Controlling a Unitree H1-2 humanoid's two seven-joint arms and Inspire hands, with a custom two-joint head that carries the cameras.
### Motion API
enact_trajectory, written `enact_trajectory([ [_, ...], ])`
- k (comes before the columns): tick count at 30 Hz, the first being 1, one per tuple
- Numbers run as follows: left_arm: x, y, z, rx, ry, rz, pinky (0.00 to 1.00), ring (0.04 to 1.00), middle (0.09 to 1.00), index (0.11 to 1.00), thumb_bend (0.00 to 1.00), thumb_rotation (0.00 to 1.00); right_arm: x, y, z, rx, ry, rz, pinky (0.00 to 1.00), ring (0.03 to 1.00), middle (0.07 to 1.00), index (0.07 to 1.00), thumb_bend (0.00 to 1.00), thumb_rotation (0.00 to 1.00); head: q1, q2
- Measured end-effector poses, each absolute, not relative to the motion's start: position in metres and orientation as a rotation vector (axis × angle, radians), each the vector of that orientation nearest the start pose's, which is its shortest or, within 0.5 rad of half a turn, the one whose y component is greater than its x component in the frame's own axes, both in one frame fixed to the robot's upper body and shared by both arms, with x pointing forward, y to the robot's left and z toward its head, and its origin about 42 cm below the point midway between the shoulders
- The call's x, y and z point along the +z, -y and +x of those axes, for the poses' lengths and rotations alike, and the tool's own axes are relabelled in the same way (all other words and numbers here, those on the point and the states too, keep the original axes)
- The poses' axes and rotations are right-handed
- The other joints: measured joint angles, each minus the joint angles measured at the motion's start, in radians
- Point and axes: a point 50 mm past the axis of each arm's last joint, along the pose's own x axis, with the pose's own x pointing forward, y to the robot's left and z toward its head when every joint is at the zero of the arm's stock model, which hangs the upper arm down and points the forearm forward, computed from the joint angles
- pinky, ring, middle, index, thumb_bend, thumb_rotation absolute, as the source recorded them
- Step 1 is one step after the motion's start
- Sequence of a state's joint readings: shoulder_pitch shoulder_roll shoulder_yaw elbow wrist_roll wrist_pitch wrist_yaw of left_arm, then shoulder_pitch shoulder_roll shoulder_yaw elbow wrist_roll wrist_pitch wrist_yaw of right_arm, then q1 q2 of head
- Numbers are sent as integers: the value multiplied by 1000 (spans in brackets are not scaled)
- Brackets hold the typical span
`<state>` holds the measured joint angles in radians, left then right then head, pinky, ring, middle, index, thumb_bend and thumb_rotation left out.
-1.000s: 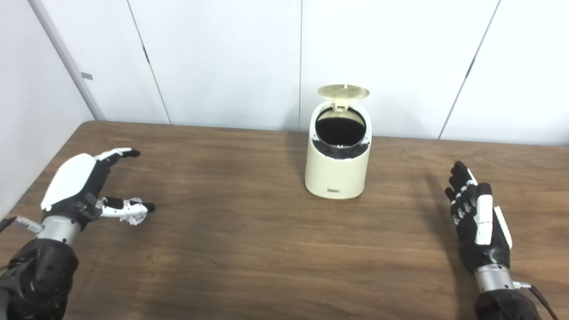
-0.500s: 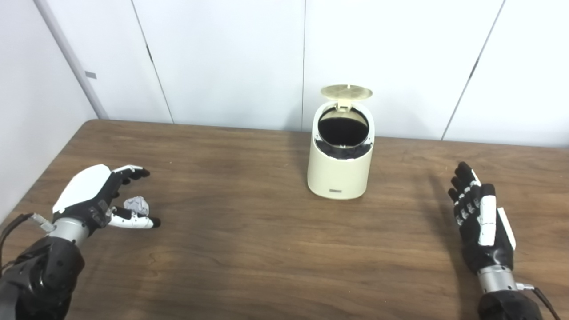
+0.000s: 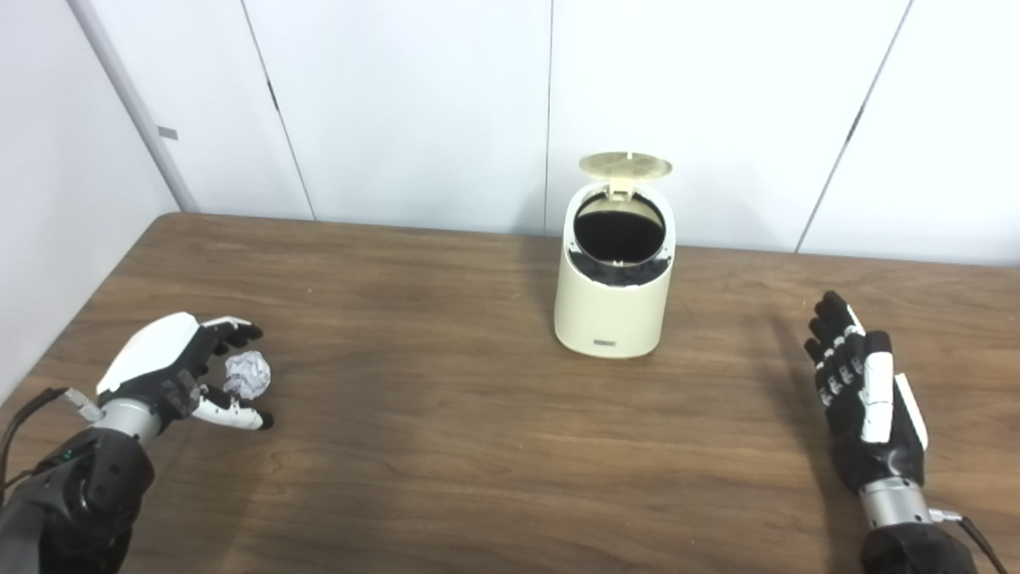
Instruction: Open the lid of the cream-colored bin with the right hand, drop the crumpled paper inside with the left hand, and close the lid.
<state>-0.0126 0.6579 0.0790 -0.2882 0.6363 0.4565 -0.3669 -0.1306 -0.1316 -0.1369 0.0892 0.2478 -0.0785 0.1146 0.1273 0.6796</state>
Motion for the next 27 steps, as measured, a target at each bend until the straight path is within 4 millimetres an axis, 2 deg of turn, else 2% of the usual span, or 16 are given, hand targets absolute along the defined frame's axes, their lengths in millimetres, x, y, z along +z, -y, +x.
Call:
enact_trajectory([
  [9, 210, -414, 280, 58, -324, 1188, 727, 810, 814, 801, 842, 51, 123, 281, 325, -2, 149, 137, 1000, 985, 968, 937, 550, 1000, -2, 0],
  [16, 210, -413, 282, 55, -320, 1183, 706, 784, 790, 784, 826, 72, 122, 282, 325, -6, 139, 155, 974, 972, 963, 928, 564, 1000, -3, 2],
  [27, 209, -415, 287, 75, -313, 1168, 670, 745, 767, 762, 818, 40, 122, 282, 325, -11, 137, 158, 972, 964, 954, 925, 550, 1000, -8, 2],
])
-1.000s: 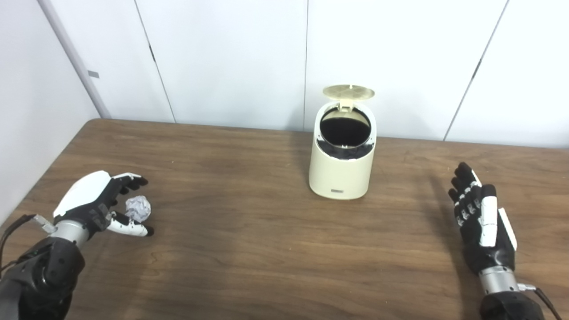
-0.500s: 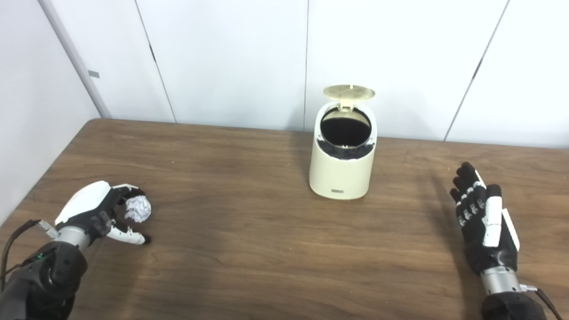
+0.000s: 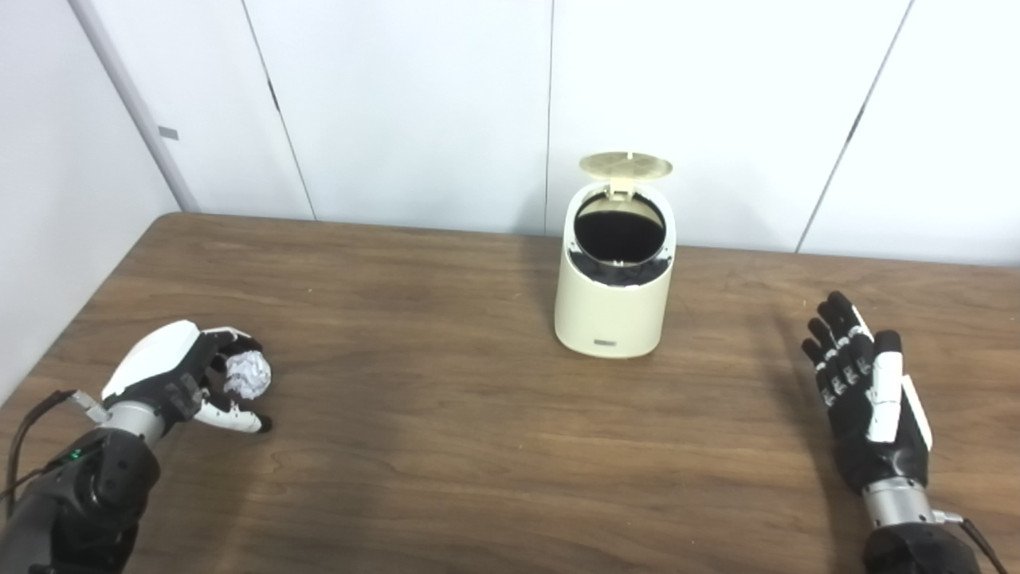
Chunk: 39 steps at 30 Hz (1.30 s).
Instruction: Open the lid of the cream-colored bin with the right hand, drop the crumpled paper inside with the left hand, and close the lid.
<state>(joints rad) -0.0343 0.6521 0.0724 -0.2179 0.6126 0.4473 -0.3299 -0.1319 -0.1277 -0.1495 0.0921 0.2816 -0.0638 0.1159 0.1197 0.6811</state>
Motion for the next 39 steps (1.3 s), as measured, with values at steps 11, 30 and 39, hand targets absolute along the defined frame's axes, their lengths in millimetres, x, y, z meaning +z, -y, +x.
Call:
enact_trajectory([
  [11, 208, -417, 289, 86, -296, 1125, 605, 702, 752, 744, 801, 5, 121, 282, 325, -11, 135, 160, 983, 960, 947, 909, 551, 1000, -2, 2],
  [30, 205, -415, 292, 82, -266, 1096, 576, 690, 754, 743, 784, 0, 121, 282, 325, -10, 129, 161, 989, 966, 947, 897, 562, 1000, 6, 8],
  [39, 203, -412, 292, 87, -254, 1090, 547, 657, 734, 719, 789, 0, 121, 282, 325, -3, 128, 160, 998, 975, 957, 910, 548, 1000, 97, 14],
])
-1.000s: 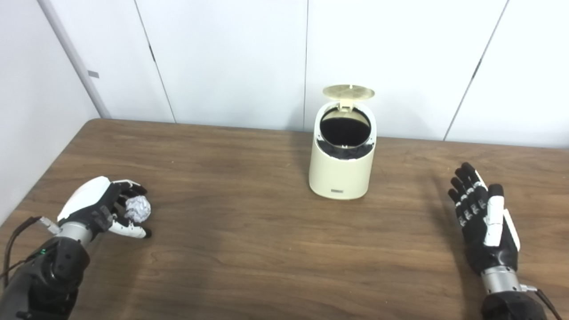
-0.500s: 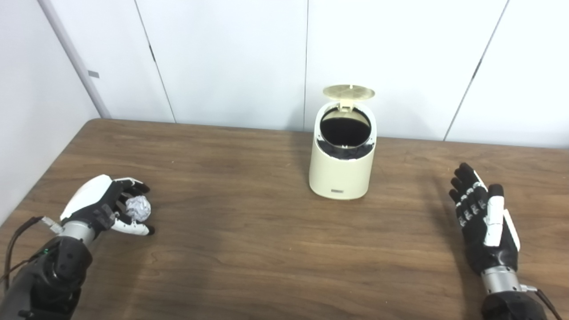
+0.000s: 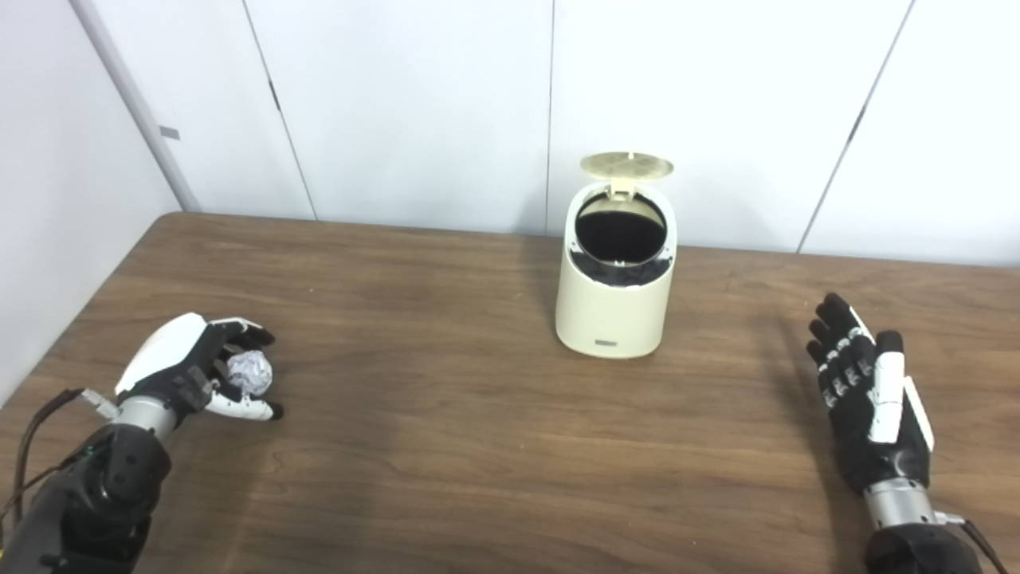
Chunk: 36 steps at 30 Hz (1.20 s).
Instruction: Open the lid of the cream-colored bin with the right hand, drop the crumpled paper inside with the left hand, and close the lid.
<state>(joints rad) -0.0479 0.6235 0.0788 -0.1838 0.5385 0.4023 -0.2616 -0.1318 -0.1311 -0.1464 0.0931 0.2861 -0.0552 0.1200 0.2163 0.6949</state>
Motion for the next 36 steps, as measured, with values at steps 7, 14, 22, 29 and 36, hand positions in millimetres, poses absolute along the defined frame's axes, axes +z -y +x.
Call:
enact_trajectory([
  [7, 201, -409, 293, 91, -244, 1087, 556, 650, 715, 708, 764, 0, 121, 286, 327, 17, 125, 155, 983, 975, 953, 902, 588, 1000, 18, 6],
  [14, 201, -408, 293, 90, -236, 1089, 596, 676, 721, 673, 766, 0, 121, 288, 327, 24, 122, 154, 957, 966, 947, 901, 579, 1000, 18, 14],
  [22, 199, -409, 294, 89, -227, 1095, 513, 593, 688, 639, 759, 0, 121, 289, 327, 25, 117, 153, 948, 961, 944, 889, 573, 1000, 12, 15],
  [29, 193, -417, 296, 106, -204, 1104, 502, 437, 517, 486, 507, 0, 121, 289, 327, 25, 113, 151, 940, 960, 940, 886, 574, 1000, 9, 15],
  [36, 190, -417, 297, 124, -195, 1107, 395, 460, 532, 447, 476, 0, 121, 289, 327, 25, 112, 151, 947, 958, 940, 889, 571, 1000, 3, 15],
])
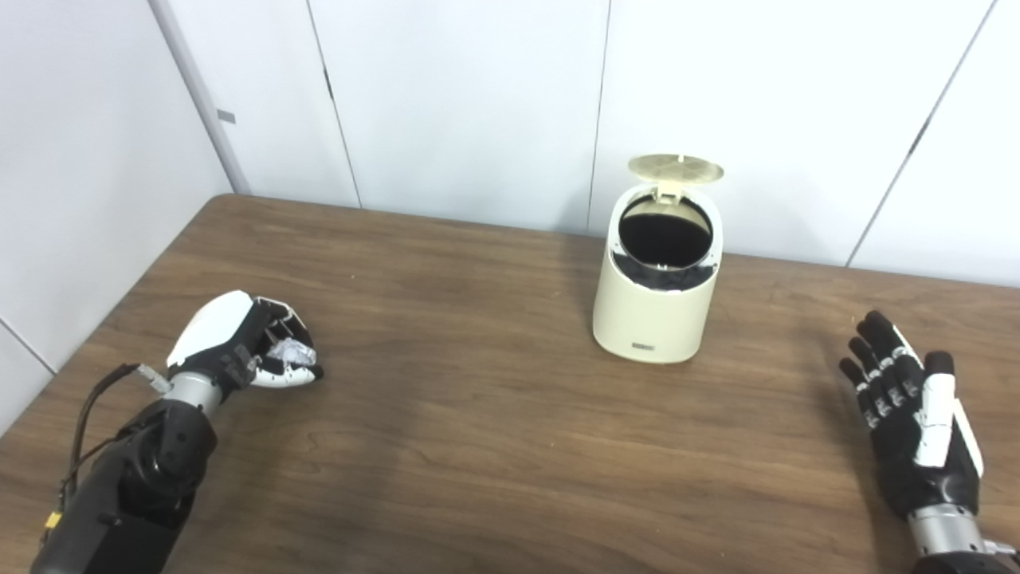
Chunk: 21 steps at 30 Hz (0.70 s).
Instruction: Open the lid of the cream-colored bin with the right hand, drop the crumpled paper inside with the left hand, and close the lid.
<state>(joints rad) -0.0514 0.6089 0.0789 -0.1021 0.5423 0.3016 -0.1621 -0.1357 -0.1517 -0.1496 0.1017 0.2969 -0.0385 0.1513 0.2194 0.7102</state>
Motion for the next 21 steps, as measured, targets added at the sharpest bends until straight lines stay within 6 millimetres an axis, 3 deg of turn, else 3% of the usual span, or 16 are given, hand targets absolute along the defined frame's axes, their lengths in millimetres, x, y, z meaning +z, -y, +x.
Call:
enact_trajectory([
  [21, 187, -419, 298, 141, -191, 1125, 391, 462, 532, 448, 476, 0, 121, 289, 326, 22, 115, 159, 937, 935, 912, 871, 580, 1000, -44, -5],
])
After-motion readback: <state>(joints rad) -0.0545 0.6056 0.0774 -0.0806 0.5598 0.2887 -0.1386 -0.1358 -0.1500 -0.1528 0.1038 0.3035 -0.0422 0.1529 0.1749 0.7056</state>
